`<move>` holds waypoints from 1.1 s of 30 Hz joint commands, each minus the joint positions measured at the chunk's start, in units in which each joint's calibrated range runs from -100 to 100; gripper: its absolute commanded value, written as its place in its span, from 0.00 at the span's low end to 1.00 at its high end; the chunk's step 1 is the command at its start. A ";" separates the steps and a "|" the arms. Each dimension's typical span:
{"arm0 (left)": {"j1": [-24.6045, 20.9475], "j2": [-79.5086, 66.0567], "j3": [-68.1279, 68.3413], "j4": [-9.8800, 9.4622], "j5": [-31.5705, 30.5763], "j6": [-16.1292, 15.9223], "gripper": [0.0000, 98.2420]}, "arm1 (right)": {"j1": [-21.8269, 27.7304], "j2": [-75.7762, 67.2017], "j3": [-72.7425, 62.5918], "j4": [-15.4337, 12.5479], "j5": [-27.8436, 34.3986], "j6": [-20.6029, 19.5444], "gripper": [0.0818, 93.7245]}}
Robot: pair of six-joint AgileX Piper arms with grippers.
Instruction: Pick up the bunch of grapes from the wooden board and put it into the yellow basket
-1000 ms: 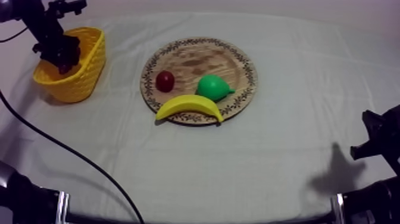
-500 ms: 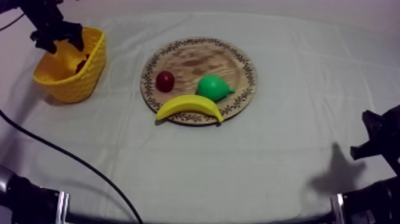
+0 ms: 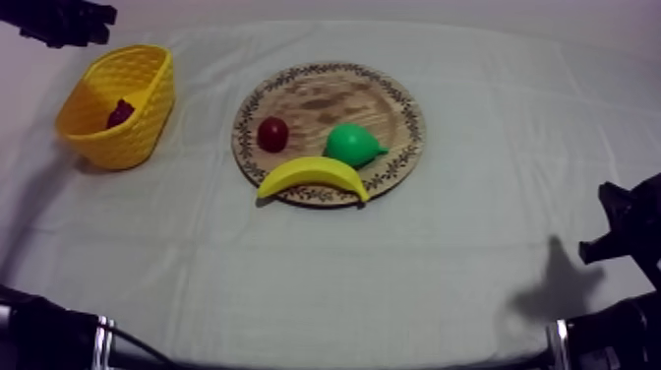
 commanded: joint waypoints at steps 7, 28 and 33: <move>0.28 -24.60 15.41 0.12 -7.60 -0.14 0.11 | -0.01 0.00 0.00 -0.01 -0.02 0.00 0.00; 4.46 -79.97 62.40 1.48 -13.73 1.13 0.00 | -0.01 0.00 0.00 -0.01 -0.02 0.03 0.00; 4.54 -86.74 69.63 0.80 -13.77 4.65 0.00 | -0.01 0.00 0.00 -0.01 -0.02 0.03 0.00</move>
